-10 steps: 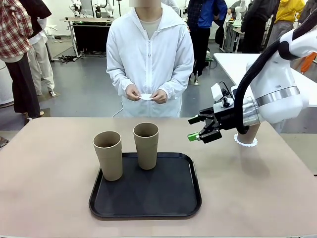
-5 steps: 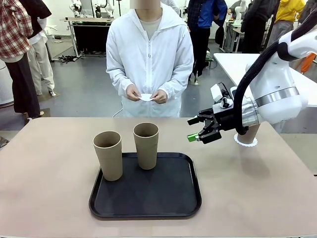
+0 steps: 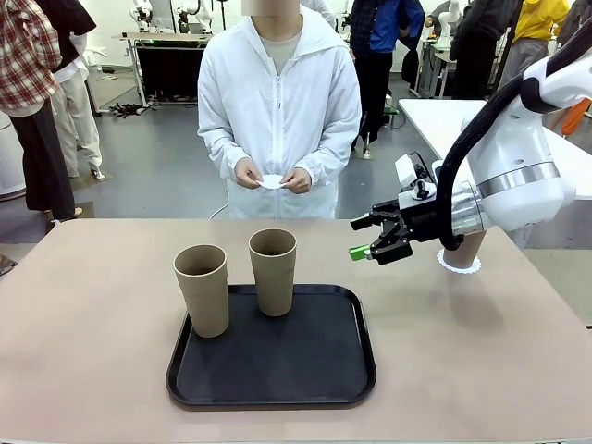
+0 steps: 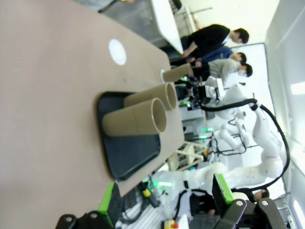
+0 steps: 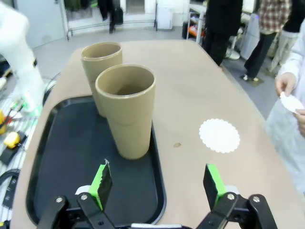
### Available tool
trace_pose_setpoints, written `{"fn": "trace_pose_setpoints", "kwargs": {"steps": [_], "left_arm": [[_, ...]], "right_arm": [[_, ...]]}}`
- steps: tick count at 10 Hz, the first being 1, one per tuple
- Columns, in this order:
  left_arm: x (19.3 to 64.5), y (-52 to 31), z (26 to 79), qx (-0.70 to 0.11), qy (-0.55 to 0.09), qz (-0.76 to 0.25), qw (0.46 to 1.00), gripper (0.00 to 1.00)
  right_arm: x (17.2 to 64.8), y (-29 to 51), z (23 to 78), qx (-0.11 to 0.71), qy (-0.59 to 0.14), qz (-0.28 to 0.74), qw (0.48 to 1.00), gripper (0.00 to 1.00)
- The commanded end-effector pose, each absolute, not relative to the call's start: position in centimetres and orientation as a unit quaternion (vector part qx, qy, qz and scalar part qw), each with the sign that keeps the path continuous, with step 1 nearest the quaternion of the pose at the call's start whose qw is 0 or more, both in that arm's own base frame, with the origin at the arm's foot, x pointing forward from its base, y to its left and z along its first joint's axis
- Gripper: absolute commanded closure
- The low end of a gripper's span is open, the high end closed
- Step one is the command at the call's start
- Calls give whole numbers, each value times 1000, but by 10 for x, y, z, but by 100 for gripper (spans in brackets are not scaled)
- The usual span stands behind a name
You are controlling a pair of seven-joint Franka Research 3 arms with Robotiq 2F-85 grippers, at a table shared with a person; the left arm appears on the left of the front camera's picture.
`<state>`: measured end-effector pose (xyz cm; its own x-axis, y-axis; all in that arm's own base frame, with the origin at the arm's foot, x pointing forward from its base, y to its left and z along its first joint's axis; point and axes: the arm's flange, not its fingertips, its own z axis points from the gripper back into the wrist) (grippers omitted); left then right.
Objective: Place coasters on the table and set cups on them.
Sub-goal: Take one Reusable plastic cup from the Flat Tray and place it on a coaster set by the human.
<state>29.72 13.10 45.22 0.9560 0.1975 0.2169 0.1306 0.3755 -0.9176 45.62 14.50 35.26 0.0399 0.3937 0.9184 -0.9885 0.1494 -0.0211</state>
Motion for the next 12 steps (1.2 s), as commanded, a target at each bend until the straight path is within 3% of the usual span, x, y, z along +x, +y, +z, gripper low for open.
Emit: {"fn": "trace_pose_setpoints", "kwargs": {"steps": [1,6,12], "left_arm": [[296,132,452,-564,-154,17,811,0],[296,132,452,-564,-154,17,811,0],[296,132,452,-564,-154,17,811,0]], "right_arm": [[461,150,336,374,-473,524,602,0],[453,169,293,417,-468,526,574,0],[461,212,265,433,-421,538,587,0]]}}
